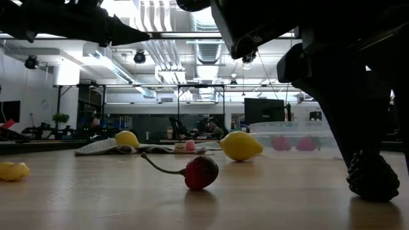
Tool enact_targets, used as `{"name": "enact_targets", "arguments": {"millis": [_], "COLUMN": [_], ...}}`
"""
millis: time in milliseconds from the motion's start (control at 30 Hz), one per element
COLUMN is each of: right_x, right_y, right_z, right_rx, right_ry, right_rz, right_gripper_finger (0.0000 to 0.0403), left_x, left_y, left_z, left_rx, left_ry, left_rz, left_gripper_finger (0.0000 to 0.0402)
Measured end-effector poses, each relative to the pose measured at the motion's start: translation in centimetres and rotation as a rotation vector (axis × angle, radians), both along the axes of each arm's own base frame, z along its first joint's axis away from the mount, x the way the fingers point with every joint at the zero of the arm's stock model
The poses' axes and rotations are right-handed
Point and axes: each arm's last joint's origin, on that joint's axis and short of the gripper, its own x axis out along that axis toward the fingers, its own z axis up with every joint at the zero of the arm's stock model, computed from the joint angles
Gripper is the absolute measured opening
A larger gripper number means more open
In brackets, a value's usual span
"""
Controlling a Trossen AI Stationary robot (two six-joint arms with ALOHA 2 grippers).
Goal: Pick and placing Produce into tupperware
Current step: Put the blackberry into the transparent container
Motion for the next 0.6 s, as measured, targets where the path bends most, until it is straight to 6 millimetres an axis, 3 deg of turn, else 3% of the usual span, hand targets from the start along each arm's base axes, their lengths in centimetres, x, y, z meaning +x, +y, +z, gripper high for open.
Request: {"name": "enact_targets", "arguments": {"millis": [600], "right_x": [0.05], "right_y": [-0.06], "right_z": [0.01], "right_rx": [-0.006], "right_ry": [-0.005], "right_rz": [0.003], "right_gripper_finger": [0.0218], "left_x": [0.0], "left_y": [0.0], "left_z": [0.0], "left_rx": [0.0], "left_ry": [0.0], "left_rz": [0.0], "left_gripper_finger": [0.0137]}}
